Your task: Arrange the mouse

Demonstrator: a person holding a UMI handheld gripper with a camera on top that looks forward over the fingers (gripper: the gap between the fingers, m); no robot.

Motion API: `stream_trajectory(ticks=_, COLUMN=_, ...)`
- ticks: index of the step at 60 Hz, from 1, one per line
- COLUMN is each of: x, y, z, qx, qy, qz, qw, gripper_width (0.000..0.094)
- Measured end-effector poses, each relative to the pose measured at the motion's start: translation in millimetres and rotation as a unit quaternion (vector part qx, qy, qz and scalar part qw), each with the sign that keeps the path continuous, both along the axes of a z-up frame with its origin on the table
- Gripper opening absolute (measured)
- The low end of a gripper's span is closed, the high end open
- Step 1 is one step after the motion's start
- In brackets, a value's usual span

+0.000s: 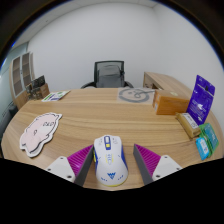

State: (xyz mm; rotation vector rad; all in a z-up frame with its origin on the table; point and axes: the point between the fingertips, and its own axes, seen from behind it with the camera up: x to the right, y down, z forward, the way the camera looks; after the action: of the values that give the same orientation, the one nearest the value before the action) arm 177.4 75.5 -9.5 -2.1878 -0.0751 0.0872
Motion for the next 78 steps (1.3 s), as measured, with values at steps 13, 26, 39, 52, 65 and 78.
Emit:
stream_trajectory(ticks=13, x=11, y=13, z=-1, qx=-0.002, qy=-0.002, qz=-0.024, qw=1.000, gripper_width=0.0501)
stream_trajectory(ticks=26, x=-19, y=15, z=15, qx=-0.030, qy=0.028, qz=-0.028, qw=0.999, gripper_width=0.0383)
stream_trajectory(ticks=39, x=-159, y=51, z=73, qx=0.008, qy=0.055, qz=-0.004, qw=0.998, gripper_width=0.0383)
stream_trajectory(ticks=52, x=-275, y=82, z=42, qx=-0.016, qy=0.051, qz=-0.012, qw=0.999, gripper_width=0.0384)
stream_trajectory(ticks=65, x=-293, y=77, z=1, qx=-0.052, qy=-0.016, qz=-0.023, qw=0.998, gripper_width=0.0462)
stream_trajectory(ticks=78, x=-297, y=61, z=18, qx=-0.052, qy=-0.008, qz=-0.042, qw=0.998, gripper_width=0.0832)
